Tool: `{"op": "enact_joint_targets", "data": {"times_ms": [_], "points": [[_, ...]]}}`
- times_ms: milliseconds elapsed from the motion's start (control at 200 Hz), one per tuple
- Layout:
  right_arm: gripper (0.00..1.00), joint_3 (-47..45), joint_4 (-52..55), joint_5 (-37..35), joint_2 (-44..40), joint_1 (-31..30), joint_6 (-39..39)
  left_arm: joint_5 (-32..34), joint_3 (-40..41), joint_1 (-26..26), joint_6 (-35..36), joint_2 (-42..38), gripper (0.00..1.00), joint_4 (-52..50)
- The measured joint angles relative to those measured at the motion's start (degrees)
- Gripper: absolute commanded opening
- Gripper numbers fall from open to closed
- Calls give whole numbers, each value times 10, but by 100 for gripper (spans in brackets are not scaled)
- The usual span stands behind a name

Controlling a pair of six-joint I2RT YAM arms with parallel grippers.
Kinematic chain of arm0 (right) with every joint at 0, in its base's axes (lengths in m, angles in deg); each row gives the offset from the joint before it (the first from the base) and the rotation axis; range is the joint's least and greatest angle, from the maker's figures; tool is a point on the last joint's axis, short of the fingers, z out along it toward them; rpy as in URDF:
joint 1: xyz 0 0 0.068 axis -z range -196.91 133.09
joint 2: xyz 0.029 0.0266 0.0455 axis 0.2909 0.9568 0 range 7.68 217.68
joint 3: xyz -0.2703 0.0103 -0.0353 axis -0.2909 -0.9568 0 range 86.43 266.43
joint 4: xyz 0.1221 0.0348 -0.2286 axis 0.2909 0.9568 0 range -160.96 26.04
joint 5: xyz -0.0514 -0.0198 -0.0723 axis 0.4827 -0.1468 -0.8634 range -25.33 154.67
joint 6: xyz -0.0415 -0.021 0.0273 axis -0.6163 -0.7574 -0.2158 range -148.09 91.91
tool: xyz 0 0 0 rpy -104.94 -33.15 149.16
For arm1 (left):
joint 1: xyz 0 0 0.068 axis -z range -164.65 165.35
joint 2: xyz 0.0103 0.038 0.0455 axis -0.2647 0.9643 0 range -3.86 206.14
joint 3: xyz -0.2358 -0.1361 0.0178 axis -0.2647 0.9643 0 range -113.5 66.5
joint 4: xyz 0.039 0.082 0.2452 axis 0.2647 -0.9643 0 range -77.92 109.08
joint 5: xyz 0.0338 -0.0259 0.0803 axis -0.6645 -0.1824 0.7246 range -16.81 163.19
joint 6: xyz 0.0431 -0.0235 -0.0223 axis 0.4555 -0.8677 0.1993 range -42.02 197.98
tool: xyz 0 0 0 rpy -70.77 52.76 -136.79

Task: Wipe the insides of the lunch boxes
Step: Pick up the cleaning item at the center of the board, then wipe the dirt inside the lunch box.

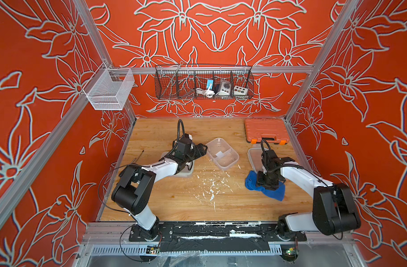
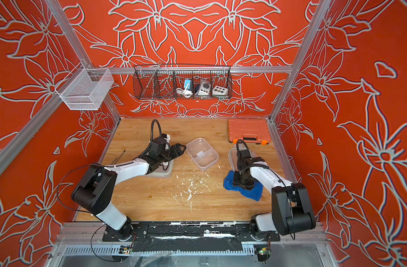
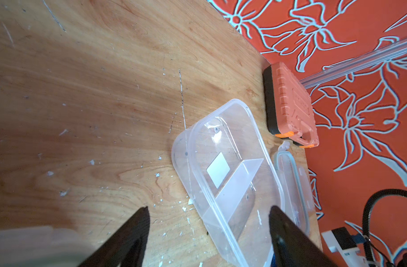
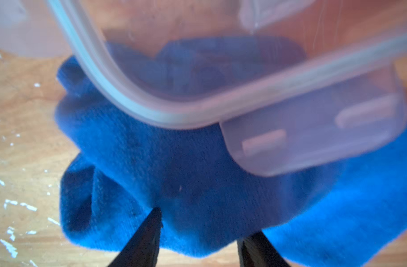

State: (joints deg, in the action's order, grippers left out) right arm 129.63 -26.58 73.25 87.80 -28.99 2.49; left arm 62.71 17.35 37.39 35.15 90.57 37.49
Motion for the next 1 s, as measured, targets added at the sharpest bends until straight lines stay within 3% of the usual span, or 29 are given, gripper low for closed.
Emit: {"op": "enact_joint_targets", "data": {"times_ms": [65,125,350,595,726,856,1001], "points": [[10,-3,-9,5,22,0,-5,-2,-7,0,0,7,81,0],[0,0,-12,10,33,0,-7,-4,-13,0,2,13,81,0],[0,15,36,36,-40,-18,-43,-6,-21,0,7,19,81,-4],[0,191,140,131,-149,-32,-77,-8,-36,-1,10,33,81,-5],[0,286,172,199,-133,-50,-95,-6,-45,-4,15,36,80,-18],[0,366,167,221,-96,-62,-113,0,-48,-4,20,36,80,-28],[0,434,141,243,5,-77,-135,1,-49,-4,22,36,79,-29]]}}
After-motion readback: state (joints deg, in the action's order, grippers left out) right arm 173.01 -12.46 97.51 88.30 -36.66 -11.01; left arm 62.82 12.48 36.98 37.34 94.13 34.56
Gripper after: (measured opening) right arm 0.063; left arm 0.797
